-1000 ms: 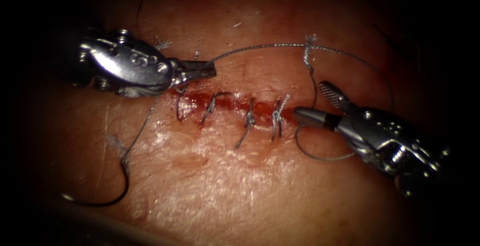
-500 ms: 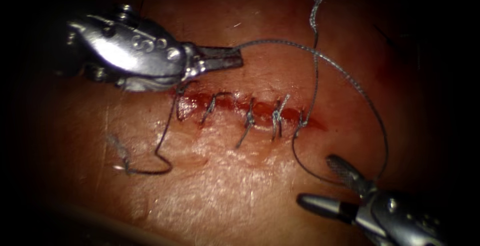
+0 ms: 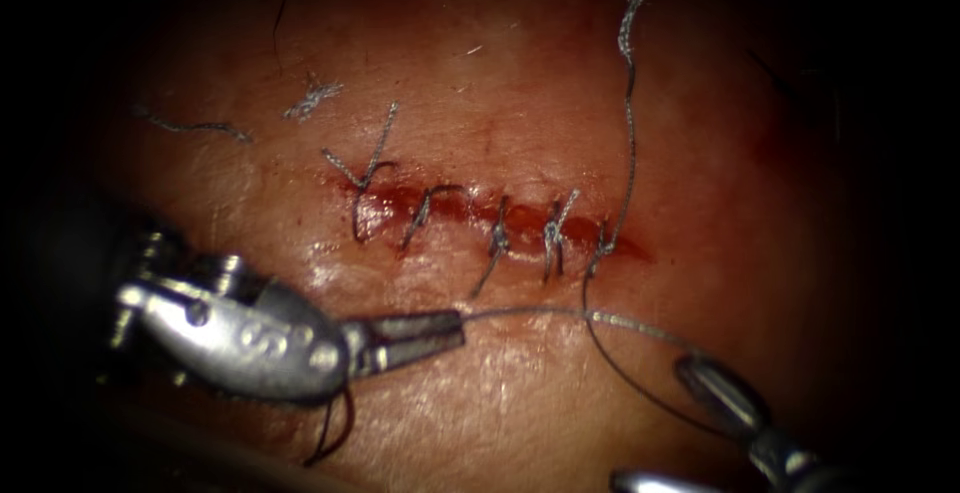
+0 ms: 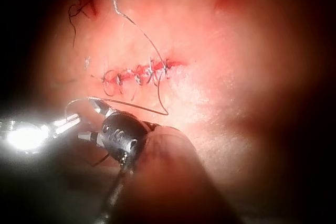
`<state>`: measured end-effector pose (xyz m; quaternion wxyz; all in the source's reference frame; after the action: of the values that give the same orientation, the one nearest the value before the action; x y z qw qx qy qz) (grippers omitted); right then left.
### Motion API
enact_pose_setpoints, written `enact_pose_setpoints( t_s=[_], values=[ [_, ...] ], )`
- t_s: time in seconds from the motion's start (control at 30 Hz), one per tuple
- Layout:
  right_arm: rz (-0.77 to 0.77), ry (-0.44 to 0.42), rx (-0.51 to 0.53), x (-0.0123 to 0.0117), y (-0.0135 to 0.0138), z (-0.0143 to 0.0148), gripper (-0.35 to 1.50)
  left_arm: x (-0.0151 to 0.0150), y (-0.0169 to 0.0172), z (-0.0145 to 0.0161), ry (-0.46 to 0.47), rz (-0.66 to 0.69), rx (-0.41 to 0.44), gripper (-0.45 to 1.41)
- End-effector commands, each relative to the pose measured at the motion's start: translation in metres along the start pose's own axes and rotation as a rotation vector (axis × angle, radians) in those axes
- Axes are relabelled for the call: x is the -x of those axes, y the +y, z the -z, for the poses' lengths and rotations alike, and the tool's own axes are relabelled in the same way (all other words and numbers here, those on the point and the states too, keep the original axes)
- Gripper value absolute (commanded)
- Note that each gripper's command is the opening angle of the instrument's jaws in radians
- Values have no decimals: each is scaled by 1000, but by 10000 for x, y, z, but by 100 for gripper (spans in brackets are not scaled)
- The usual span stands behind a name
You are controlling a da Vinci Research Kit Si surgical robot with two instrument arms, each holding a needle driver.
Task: Wound Closure
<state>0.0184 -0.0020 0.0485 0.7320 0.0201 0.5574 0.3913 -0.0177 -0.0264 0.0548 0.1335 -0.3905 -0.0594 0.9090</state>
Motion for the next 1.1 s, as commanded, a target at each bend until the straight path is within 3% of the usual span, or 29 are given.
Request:
enact_pose_setpoints(
  t_s=[0.03,0.23,0.47,0.7,0.8,0.93,1.1],
  values=[
    [3,-2,34,10,20,-21,121,6,11,-9,-8,3,13,-45],
    [3,1,90,9,40,-16,121,8,1,-13,-8,0,21,-45],
    [21,1,131,12,65,-41,119,5,16,-23,-14,-6,27,-45],
    [1,62,155,-2,94,-59,118,21,40,-61,-30,-3,74,-45],
    [-4,84,106,-11,87,-62,116,29,30,-84,-40,0,93,-45],
    [-9,98,21,-23,65,-61,114,45,-6,-121,-55,19,106,-45],
    [-6,103,-33,-21,56,-62,114,51,-26,-133,-54,29,116,-45]
  ],
)
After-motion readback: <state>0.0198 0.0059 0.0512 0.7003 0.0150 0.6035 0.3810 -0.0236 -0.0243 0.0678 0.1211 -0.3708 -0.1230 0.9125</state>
